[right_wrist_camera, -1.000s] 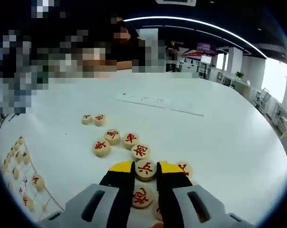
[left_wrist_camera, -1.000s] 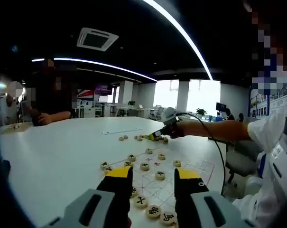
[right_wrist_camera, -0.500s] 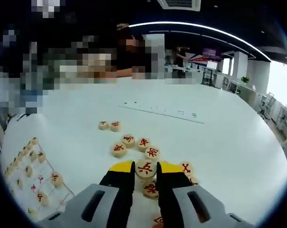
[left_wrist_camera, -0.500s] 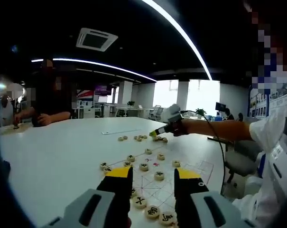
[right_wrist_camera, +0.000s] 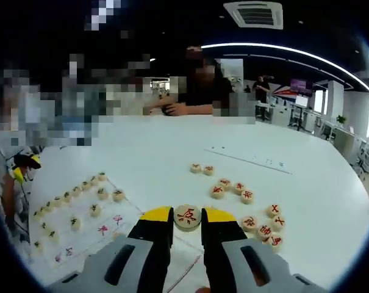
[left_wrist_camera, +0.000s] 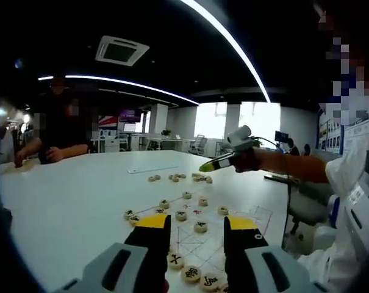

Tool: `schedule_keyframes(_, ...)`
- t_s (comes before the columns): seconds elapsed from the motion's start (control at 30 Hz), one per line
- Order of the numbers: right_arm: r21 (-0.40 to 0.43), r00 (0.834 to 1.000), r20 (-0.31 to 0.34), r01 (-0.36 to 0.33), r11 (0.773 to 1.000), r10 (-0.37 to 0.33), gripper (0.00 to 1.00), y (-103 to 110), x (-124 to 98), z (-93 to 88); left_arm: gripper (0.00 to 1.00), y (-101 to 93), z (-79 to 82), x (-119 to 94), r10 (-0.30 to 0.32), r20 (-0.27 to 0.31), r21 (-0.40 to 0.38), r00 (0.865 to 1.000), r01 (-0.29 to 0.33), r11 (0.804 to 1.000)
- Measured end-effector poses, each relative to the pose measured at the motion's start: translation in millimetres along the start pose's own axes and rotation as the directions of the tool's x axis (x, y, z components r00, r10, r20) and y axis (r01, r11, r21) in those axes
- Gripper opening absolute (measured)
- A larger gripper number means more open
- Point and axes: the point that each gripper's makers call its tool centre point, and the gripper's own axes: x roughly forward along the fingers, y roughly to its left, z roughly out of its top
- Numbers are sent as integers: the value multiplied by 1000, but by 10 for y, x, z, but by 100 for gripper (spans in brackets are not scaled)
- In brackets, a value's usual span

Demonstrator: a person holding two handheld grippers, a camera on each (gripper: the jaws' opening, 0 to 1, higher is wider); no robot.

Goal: Pick up the chess pieces one by one and place each piece onto its starting position on the chessboard, setting the pieces on their correct points until all the chess pieces are arranged in the starting layout

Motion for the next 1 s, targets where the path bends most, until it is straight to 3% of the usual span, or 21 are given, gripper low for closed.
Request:
schedule_keyframes(0.3, -88, 986, 41, -156, 984, 160, 20, 701, -434, 38, 38, -114, 0, 8, -44, -4, 19, 999, 44, 999)
schedule_keyframes(0.47, -178, 964, 7, -260, 949, 265, 20, 1075, -651, -71, 39, -171, -15, 4, -75, -10, 32, 997, 75, 997)
schedule_keyframes(0.7, -237, 924, -84, -382, 893, 373, 20, 1490, -805, -388, 39, -324, -54, -22, -136, -38, 79, 990, 138, 987)
schedule_keyframes(1.0, -294, 891, -186, -453, 841, 415, 20, 1740, -777, -754, 39, -452, -95, -20, -182, -64, 116, 981, 189, 975)
